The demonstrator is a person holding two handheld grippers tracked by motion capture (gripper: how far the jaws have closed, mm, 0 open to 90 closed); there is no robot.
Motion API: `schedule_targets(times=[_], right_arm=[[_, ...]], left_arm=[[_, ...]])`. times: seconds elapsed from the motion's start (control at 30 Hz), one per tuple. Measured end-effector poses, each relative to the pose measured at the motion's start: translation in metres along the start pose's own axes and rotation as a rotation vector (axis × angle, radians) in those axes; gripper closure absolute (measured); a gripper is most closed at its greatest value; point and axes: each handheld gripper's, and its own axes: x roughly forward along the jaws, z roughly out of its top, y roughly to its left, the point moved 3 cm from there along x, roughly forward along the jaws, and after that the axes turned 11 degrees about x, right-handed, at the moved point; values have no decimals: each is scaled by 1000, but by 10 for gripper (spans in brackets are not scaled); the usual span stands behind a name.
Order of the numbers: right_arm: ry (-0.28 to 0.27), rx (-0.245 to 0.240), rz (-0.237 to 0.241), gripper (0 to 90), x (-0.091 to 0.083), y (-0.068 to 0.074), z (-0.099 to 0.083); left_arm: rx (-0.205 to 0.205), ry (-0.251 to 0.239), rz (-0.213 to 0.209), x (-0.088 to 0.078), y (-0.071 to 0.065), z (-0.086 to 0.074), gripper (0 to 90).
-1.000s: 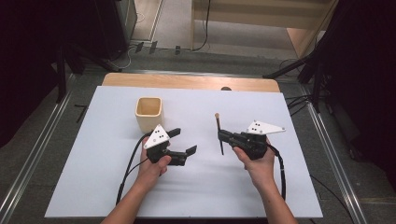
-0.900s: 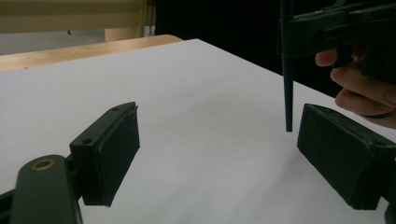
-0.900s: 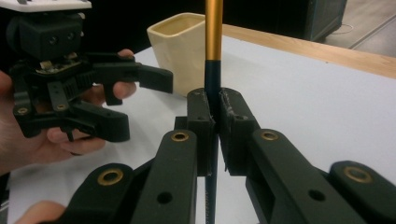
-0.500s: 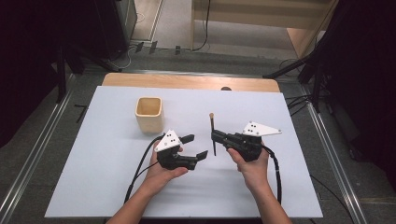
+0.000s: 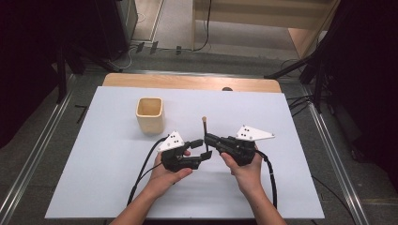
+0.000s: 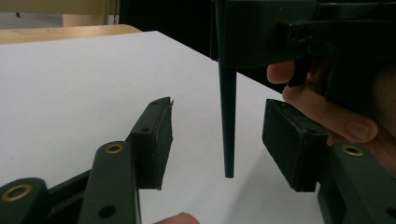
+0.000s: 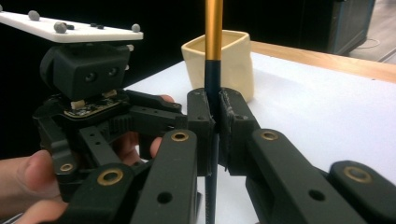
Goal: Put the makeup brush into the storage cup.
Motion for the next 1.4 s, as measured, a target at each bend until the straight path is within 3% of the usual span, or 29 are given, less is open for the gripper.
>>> schedule_targets(times=[0.33,0.83,0.93,1.1,1.17,1.27,1.3,1.33,1.4], right_arm=[[-13,6,36,849,5,6,-3],[-14,-5,33,849,8,8,-6],[-15,-6,30,849,9,8,-7],[-12,-8,32,846,9,8,-7],[-13,1,34,798,8,8,-6],[-37,34,28,584,6,7,-2],[-37,34,28,584,6,7,-2],[-45,41,2,504,4,6,1],[-45,43,-9,482,2,7,4]], left_arm=[[-27,-2,-21,0,0,0,551],[-57,-13,-42,-2,5,0,761],[-45,-11,-56,-2,3,0,838],[-40,-7,-64,-3,4,0,847],[-36,-8,-64,-3,4,1,848],[-10,7,-62,-1,1,0,848],[-10,7,-62,-1,1,0,849],[3,19,-63,0,0,-1,848],[18,29,-63,2,-2,-1,848]])
